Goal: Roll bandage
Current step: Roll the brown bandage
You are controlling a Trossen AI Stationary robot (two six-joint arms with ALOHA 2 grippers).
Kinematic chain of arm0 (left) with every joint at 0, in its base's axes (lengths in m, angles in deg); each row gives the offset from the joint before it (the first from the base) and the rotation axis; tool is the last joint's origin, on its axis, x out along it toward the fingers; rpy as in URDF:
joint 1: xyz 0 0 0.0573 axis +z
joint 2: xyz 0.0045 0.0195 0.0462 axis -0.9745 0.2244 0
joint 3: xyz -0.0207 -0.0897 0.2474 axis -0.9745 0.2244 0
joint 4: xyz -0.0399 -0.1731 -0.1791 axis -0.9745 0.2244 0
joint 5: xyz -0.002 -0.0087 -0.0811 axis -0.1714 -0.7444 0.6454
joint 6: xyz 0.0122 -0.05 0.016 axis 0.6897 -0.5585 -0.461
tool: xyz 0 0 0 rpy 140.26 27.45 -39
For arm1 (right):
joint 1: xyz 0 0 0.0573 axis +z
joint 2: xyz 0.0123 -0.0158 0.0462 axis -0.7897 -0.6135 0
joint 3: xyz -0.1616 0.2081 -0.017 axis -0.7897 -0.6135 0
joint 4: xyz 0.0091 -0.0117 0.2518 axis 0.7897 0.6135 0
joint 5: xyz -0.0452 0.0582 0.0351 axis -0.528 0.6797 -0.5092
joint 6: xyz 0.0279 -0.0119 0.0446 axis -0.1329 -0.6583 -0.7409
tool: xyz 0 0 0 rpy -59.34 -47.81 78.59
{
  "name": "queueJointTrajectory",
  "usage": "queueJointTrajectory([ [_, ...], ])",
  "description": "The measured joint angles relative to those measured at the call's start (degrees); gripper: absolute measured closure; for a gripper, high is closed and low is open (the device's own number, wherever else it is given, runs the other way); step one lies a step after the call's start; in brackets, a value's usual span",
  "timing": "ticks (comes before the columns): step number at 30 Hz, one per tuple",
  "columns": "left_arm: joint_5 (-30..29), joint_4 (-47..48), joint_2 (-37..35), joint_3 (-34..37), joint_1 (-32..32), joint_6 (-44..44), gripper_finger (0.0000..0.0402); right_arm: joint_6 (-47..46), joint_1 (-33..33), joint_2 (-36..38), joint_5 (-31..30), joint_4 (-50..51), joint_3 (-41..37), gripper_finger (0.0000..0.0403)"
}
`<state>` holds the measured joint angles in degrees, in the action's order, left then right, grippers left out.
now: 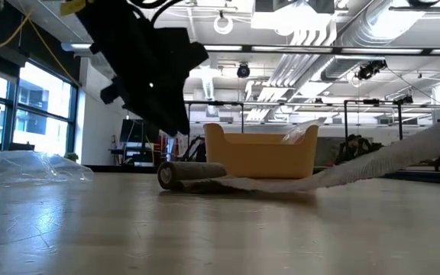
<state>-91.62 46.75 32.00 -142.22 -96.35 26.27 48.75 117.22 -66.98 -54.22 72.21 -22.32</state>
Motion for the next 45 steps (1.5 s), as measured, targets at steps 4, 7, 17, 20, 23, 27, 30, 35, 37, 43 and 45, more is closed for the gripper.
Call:
queueJointTrajectory([
  [4, 2.6, -9.4, 1.1, 3.1, 0.3, -3.1, 0.028, 0.0, 0.0, -0.4, -0.1, -0.1, 0.0, 0.0403],
  [7, 4.1, -15.5, 3.3, 5.6, 0.8, -2.5, 0.0269, 0.5, 0.0, -0.4, -0.1, -0.1, 0.0, 0.0403],
  [17, 7.4, -18.1, 6.9, 6.0, 2.5, 2.4, 0.0265, -1.3, 0.0, -0.5, 0.3, 0.0, 0.0, 0.0403],
  [20, 7.9, -18.2, 6.8, 6.0, 2.9, 5.4, 0.0298, -2.5, 0.0, -0.5, 1.4, 0.0, 0.0, 0.0403],
  [23, 8.3, -18.0, 6.8, 6.0, 3.1, 7.4, 0.0337, -3.1, 0.1, -0.5, 1.5, 0.0, 0.0, 0.0403],
  [27, 7.7, -15.5, 5.9, 6.0, 3.3, 8.9, 0.037, -4.9, 0.7, -1.4, 1.5, -0.1, 0.0, 0.0403],
  [30, 5.9, -10.2, 3.4, 6.3, 4.0, 9.3, 0.037, -6.7, 1.2, -3.0, 2.8, -0.8, 0.0, 0.0403],
  [35, 4.0, -3.9, -1.9, 6.4, 5.6, 10.6, 0.0371, -11.3, 1.3, -7.2, 6.0, -1.2, 0.0, 0.0403],
  [37, 3.9, -2.2, -3.4, 6.3, 6.2, 10.8, 0.0371, -13.0, 1.3, -9.2, 6.9, -1.2, 0.0, 0.0403],
  [43, 3.6, -1.3, -5.8, 6.3, 7.2, 14.1, 0.0372, -18.1, 1.9, -13.6, 10.2, -1.5, 0.0, 0.0403],
  [45, 3.5, -0.7, -5.9, 6.3, 7.4, 15.1, 0.0367, -19.7, 2.5, -14.6, 10.5, -1.6, 0.0, 0.0403],
])
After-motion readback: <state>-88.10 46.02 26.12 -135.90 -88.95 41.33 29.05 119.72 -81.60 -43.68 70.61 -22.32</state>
